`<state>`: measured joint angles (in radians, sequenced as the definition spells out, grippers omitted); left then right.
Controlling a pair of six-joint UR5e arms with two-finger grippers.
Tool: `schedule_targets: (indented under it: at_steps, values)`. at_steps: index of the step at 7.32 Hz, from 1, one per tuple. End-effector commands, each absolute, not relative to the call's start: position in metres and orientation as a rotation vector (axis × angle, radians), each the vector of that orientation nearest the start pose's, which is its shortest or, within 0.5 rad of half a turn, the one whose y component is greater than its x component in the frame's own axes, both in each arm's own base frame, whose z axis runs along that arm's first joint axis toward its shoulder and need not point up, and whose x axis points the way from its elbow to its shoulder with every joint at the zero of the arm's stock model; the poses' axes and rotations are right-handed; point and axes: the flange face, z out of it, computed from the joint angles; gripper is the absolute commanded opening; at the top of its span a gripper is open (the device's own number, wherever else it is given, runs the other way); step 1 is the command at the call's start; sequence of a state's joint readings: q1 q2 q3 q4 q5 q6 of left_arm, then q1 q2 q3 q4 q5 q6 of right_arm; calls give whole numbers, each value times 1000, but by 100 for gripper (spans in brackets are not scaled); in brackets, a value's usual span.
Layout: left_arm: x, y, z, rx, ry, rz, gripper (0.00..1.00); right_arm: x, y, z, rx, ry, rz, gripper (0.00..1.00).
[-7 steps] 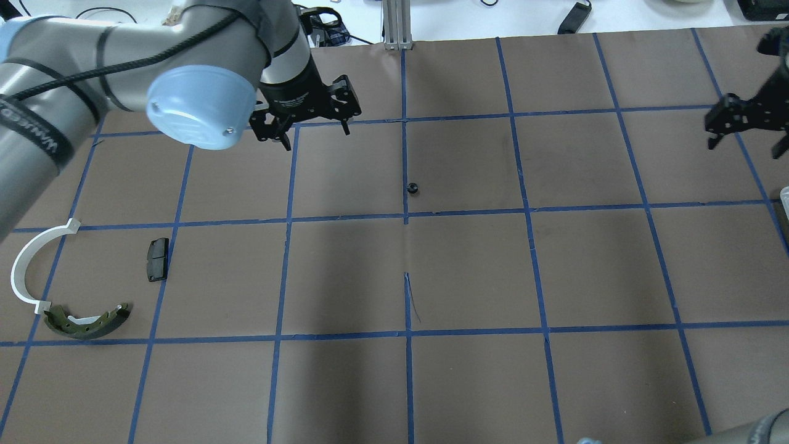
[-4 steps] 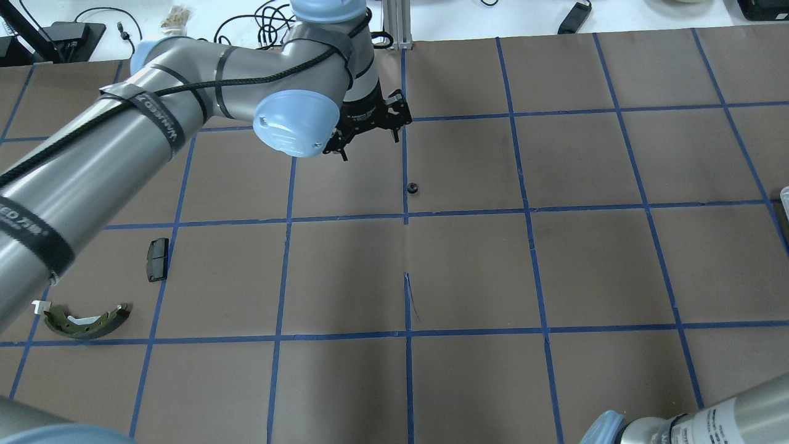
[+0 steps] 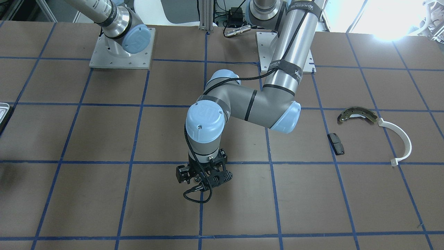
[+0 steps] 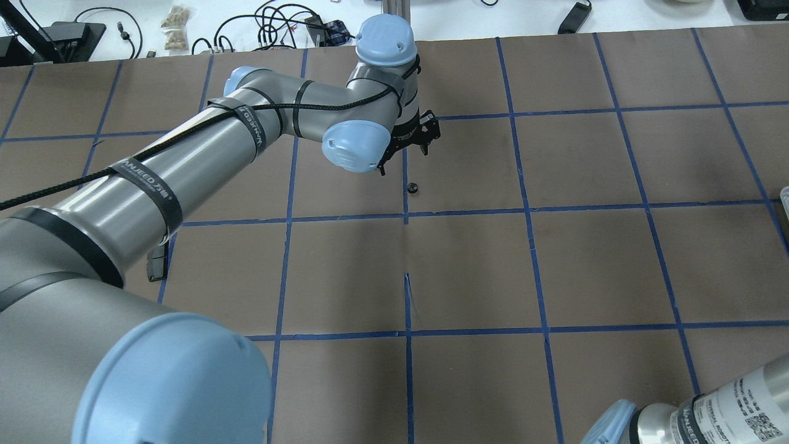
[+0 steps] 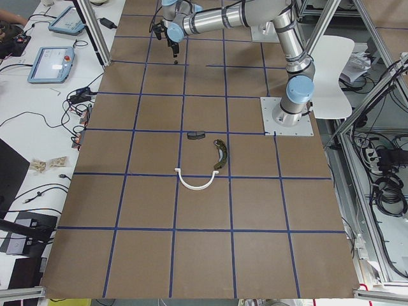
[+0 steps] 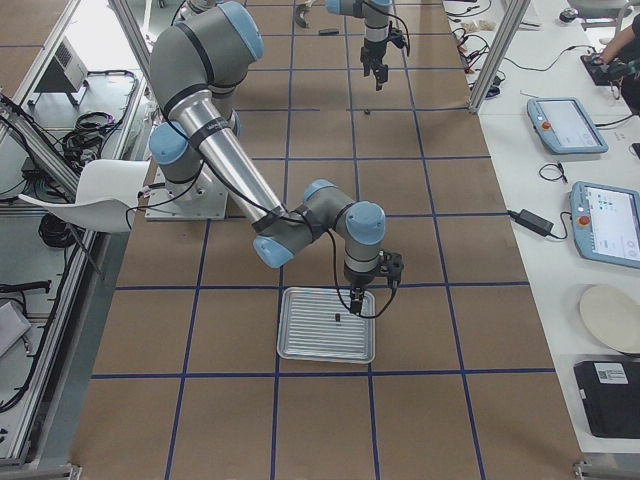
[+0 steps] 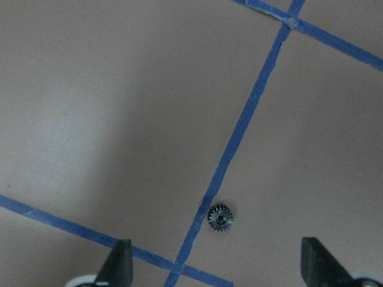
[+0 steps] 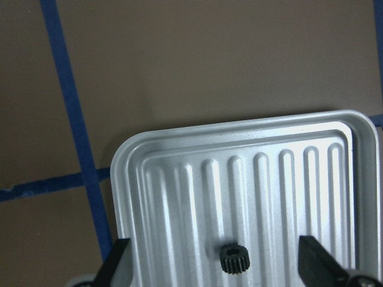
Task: Place bearing gear from tray to pile
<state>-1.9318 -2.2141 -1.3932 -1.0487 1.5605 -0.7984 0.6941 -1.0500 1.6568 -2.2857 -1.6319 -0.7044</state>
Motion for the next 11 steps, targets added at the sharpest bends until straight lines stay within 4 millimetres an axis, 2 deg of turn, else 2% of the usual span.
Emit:
schedule_targets:
  at_steps: [1,2,3,4,5,6,7,8,9,10,11]
  values:
    - [-393,-619,195,-659,3100,-30,100,-422,-501,204,305,3242,-15,84]
    - [-395,-619,179,-650,3094,-12,100,-422,-499,200,314,3236,1,77]
    - [-396,-619,175,-626,3094,-10,100,-422,-498,200,313,3235,13,71]
    - [-395,-618,170,-620,3092,1,100,-422,-498,199,315,3232,17,70]
    - [-398,-620,169,-617,3101,-5,81,-421,-496,192,321,3223,30,70]
    - [-401,-620,171,-619,3130,17,53,-425,-492,187,330,3216,40,69]
    - [-402,-620,169,-612,3131,19,33,-427,-490,187,330,3216,41,69]
    - [-401,-620,169,-585,3131,19,8,-428,-489,186,332,3214,44,67]
    - [-399,-619,171,-551,3133,14,0,-428,-489,186,332,3215,46,62]
    - [-396,-621,182,-534,3137,2,0,-428,-489,186,334,3213,47,52]
    - [-388,-617,192,-448,3135,0,0,-428,-489,185,332,3212,49,33]
